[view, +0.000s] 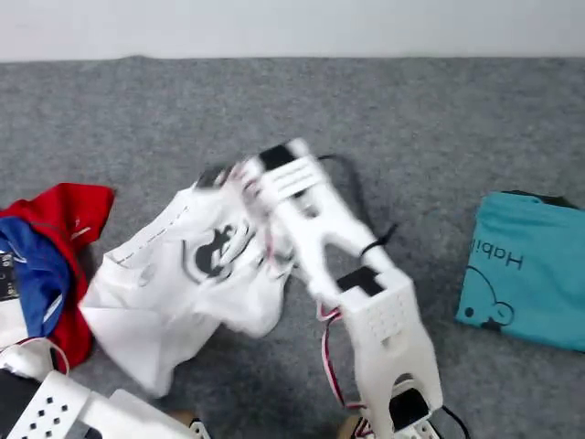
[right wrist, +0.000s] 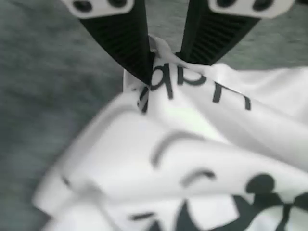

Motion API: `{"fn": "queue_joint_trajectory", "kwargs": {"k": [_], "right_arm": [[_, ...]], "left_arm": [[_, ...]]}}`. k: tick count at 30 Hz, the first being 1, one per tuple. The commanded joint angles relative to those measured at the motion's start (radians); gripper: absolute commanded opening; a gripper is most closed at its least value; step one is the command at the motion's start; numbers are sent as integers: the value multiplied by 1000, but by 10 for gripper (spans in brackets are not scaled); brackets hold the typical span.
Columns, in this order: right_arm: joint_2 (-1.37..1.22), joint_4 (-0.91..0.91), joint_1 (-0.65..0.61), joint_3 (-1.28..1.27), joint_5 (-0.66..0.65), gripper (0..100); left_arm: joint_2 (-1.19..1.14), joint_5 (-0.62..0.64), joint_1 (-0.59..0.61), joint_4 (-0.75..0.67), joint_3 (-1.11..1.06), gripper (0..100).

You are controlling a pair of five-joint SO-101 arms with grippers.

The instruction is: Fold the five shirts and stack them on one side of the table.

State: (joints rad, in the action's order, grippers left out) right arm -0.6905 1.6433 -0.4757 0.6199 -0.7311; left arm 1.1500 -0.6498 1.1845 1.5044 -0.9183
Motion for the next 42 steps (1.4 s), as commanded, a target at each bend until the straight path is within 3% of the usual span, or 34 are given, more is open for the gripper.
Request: {"fn": "queue_joint_trajectory", "kwargs": {"k": [1, 9, 14, 17, 22, 32, 37, 42], "right_arm": [[18, -27, 140, 199, -103, 10], [-124, -7, 259, 474, -158, 27], [-137, 157, 240, 591, -89, 192], [-84, 156, 255, 603, -34, 221], [85, 157, 257, 411, -31, 221], [501, 153, 174, -265, -26, 221], [536, 124, 108, -486, -11, 221], [473, -28, 47, -559, -11, 221]], "left_arm": [[9, -8, -3, -21, -2, 189], [9, -8, -3, -21, -2, 188], [9, -8, -3, -21, -2, 188], [9, -8, -3, -21, -2, 188], [9, -8, -3, -21, -2, 188], [9, -8, -3, -21, -2, 188], [9, -6, -3, -21, -2, 188], [9, -6, -18, -21, -33, 188]]}}
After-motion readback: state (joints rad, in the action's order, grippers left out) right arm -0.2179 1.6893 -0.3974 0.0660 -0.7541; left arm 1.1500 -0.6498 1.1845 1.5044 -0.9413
